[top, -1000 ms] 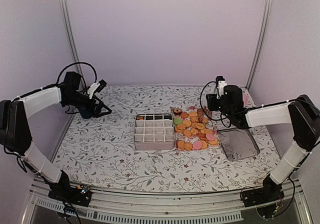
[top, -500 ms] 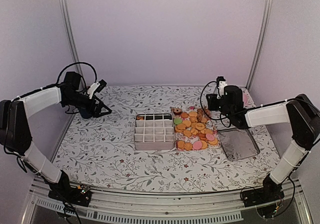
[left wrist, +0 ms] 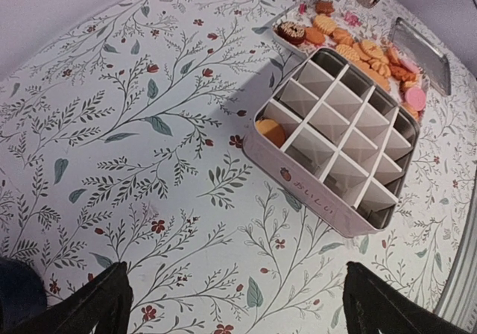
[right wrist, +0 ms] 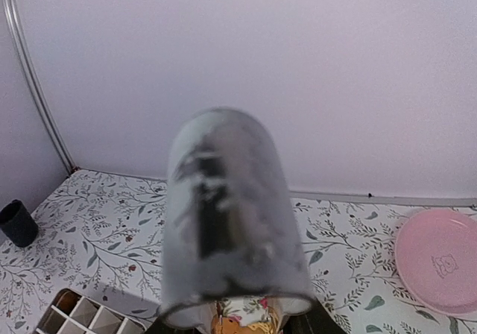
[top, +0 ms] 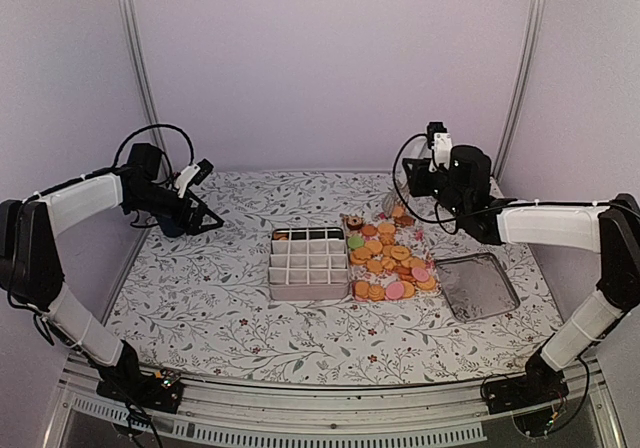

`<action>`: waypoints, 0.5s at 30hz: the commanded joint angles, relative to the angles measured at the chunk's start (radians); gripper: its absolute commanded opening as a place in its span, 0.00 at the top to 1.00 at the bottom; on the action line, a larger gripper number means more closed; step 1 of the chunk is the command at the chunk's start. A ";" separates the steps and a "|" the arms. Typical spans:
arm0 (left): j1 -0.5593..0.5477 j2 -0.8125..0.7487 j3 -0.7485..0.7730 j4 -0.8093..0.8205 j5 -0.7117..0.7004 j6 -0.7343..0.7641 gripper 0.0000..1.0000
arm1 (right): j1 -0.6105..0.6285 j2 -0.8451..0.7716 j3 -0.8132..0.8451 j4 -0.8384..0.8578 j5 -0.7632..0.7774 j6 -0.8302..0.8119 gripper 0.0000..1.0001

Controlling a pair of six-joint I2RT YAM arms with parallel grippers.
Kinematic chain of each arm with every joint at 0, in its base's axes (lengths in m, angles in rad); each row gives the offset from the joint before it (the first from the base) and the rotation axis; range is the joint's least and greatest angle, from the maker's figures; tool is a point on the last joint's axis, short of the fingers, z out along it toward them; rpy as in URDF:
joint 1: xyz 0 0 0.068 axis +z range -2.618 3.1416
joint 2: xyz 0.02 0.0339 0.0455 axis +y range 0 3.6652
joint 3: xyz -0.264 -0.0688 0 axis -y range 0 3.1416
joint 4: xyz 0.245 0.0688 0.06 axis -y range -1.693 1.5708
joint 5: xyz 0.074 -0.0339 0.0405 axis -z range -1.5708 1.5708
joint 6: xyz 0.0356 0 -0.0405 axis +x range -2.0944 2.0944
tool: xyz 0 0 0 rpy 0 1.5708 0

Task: Pack the cookies
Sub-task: Pick up the fake cookies from the plate, then place the fake cookies in the empty pocket of the box.

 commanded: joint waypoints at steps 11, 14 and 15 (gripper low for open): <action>0.009 -0.017 -0.030 0.009 0.009 0.010 0.01 | 0.260 0.377 0.500 0.015 -0.142 -0.068 0.86; 0.009 -0.021 -0.042 0.010 0.003 0.018 0.01 | 0.281 0.448 0.558 0.007 -0.158 -0.067 0.86; 0.009 -0.022 -0.043 0.010 0.002 0.020 0.01 | 0.284 0.464 0.571 0.007 -0.160 -0.066 0.86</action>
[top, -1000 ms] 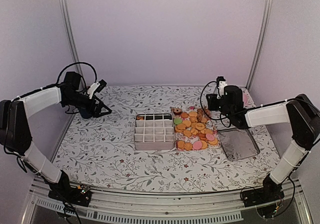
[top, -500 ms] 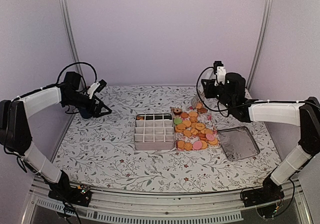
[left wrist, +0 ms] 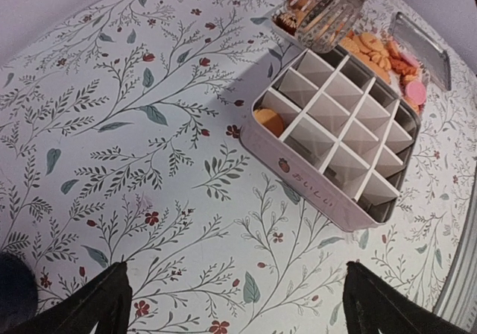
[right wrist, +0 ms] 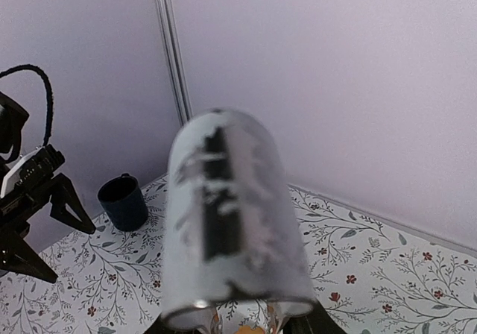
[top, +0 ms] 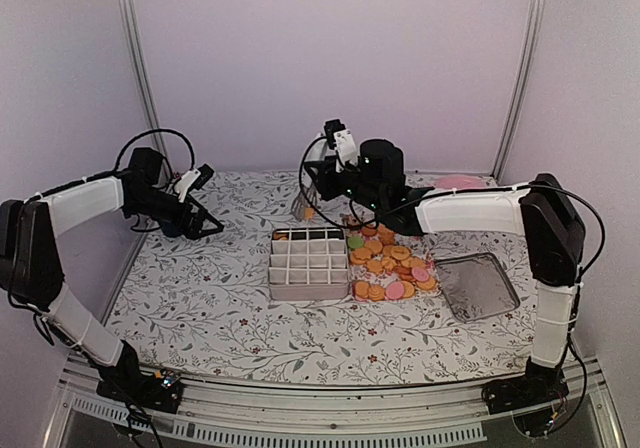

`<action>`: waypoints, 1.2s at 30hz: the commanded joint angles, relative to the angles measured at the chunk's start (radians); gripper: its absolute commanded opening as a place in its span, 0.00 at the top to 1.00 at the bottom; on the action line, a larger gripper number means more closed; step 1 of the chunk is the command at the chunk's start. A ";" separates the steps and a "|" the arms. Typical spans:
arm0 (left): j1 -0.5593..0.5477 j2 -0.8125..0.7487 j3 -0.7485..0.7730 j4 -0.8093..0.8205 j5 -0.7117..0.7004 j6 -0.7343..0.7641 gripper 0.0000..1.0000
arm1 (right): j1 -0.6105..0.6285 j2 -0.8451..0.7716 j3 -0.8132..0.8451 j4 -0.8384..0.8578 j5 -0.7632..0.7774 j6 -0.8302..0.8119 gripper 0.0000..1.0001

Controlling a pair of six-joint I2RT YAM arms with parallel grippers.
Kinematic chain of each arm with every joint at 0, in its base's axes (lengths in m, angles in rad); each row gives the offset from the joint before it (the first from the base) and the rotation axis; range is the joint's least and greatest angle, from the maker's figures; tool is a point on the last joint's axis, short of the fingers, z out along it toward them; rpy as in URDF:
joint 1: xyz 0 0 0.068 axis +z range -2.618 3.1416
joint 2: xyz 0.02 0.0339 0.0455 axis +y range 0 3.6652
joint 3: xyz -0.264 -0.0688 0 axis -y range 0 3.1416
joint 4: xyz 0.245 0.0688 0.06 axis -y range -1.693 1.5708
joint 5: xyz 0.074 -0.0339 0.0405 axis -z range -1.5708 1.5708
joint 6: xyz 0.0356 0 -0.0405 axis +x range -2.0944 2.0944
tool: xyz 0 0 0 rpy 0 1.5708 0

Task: Pack the cookies
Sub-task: Place the fake cookies in the empty pocket of the box.

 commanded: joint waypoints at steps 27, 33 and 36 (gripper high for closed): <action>0.010 -0.037 -0.027 0.009 0.000 0.030 0.01 | 0.037 0.088 0.052 -0.010 -0.059 -0.008 0.65; 0.009 -0.046 -0.025 0.009 0.001 0.032 0.01 | 0.040 0.073 0.049 -0.010 -0.067 -0.009 0.63; 0.009 -0.048 -0.025 0.009 0.001 0.031 0.01 | 0.040 0.064 0.049 -0.007 -0.075 -0.005 0.63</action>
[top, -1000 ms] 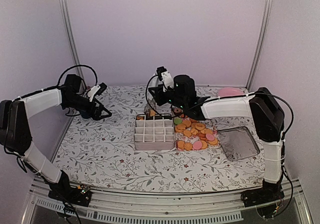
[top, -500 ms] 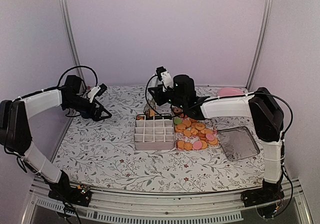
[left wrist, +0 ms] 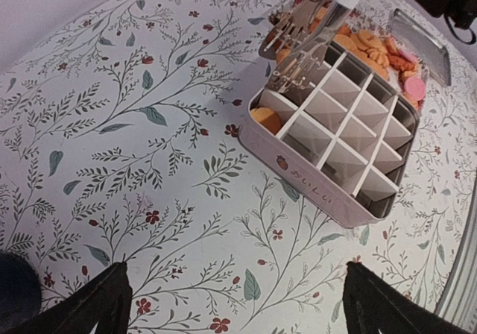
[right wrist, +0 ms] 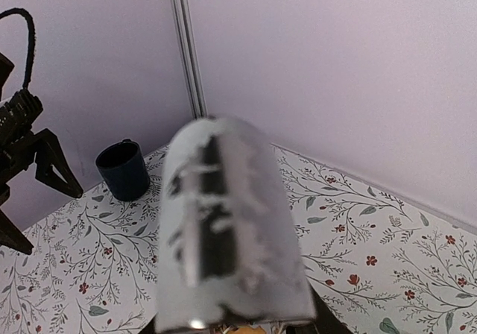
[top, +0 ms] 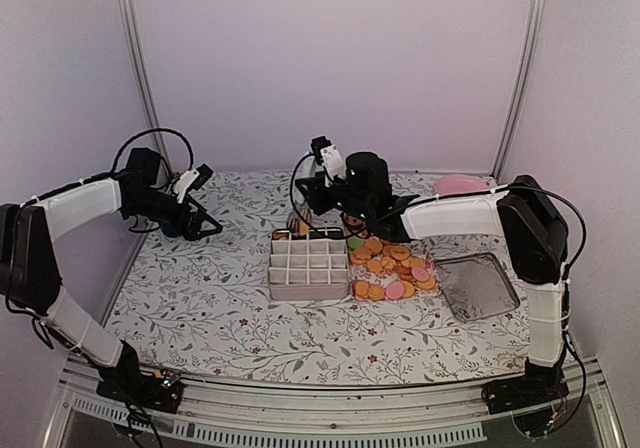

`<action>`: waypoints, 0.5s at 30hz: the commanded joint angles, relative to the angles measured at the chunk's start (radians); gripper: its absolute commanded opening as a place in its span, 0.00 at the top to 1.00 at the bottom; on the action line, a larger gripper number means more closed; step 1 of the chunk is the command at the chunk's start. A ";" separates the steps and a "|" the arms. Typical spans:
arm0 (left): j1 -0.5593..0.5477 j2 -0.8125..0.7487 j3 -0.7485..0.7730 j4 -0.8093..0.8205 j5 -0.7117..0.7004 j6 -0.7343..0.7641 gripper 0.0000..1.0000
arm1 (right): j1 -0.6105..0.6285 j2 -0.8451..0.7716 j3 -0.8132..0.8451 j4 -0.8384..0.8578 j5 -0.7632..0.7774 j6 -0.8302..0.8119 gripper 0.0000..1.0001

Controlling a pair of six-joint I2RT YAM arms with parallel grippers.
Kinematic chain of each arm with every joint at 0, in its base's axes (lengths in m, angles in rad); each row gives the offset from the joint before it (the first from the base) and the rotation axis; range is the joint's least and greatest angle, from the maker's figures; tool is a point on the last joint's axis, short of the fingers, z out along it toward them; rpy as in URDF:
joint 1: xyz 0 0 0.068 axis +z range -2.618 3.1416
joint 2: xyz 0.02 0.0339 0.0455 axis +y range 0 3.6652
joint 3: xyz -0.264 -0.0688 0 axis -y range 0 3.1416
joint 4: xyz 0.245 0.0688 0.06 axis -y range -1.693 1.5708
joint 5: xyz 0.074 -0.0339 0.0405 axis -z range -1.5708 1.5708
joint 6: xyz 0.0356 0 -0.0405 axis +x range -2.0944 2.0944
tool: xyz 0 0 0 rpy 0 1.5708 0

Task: Pack the cookies
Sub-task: Place the fake cookies in the empty pocket of the box.

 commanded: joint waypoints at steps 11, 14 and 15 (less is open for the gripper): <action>0.009 -0.020 0.006 0.006 0.008 0.009 0.01 | 0.009 -0.083 0.000 0.014 -0.056 0.004 0.61; 0.009 -0.018 0.008 0.006 0.008 0.006 0.01 | 0.010 -0.086 -0.002 0.016 -0.062 0.003 0.61; 0.009 -0.019 0.009 0.006 0.009 0.006 0.01 | 0.009 -0.086 -0.002 0.014 -0.066 0.002 0.61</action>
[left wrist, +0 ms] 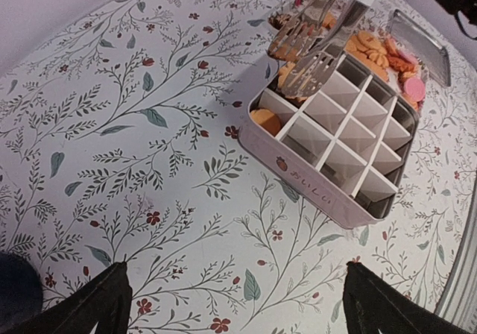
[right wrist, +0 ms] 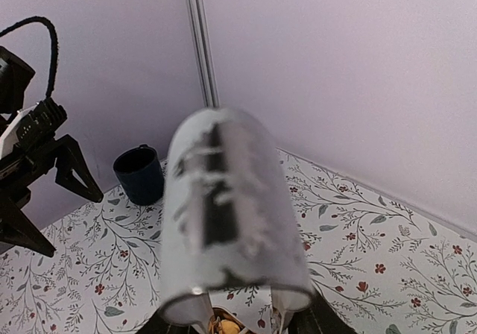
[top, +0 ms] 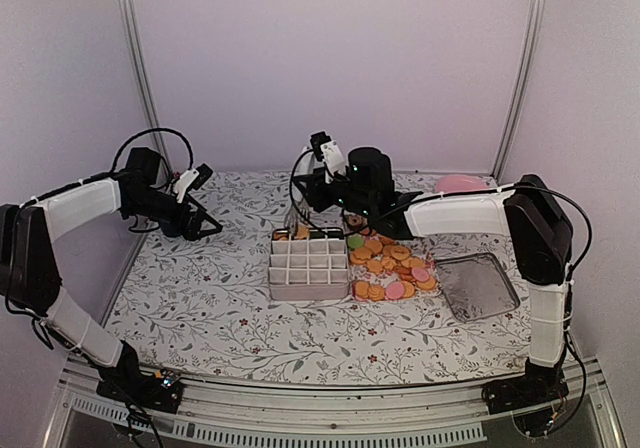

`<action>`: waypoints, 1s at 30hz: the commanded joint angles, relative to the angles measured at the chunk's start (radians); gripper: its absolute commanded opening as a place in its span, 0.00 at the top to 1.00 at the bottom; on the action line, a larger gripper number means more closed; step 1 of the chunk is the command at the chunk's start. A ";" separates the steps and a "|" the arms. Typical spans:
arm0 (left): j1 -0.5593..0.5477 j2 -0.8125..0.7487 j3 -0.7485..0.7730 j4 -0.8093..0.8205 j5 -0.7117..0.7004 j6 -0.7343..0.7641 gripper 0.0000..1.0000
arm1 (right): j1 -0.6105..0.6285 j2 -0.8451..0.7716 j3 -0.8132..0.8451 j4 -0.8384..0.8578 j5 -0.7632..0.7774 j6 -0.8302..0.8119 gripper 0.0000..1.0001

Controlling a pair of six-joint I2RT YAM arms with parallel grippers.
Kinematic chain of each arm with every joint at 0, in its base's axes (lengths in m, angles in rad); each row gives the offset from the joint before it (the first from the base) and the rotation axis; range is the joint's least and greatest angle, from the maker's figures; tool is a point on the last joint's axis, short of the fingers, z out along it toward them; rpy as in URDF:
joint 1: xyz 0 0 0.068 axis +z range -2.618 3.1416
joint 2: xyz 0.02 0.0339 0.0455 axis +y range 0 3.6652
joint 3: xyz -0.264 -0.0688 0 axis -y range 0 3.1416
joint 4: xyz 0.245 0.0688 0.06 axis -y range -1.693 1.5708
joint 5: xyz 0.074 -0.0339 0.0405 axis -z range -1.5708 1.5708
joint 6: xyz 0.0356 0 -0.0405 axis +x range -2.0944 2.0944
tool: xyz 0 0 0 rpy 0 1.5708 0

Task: Pack the cookies
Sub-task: Place the fake cookies in the empty pocket of the box.

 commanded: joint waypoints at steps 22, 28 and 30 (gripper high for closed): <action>0.007 -0.015 -0.001 0.009 0.004 0.009 0.01 | -0.034 -0.041 0.001 0.012 -0.036 0.014 0.62; 0.009 -0.017 -0.002 0.009 -0.003 0.013 0.01 | -0.038 -0.024 -0.002 -0.012 -0.065 0.019 0.63; 0.008 -0.018 -0.003 0.009 -0.003 0.013 0.01 | -0.041 -0.019 -0.006 -0.014 -0.069 0.019 0.64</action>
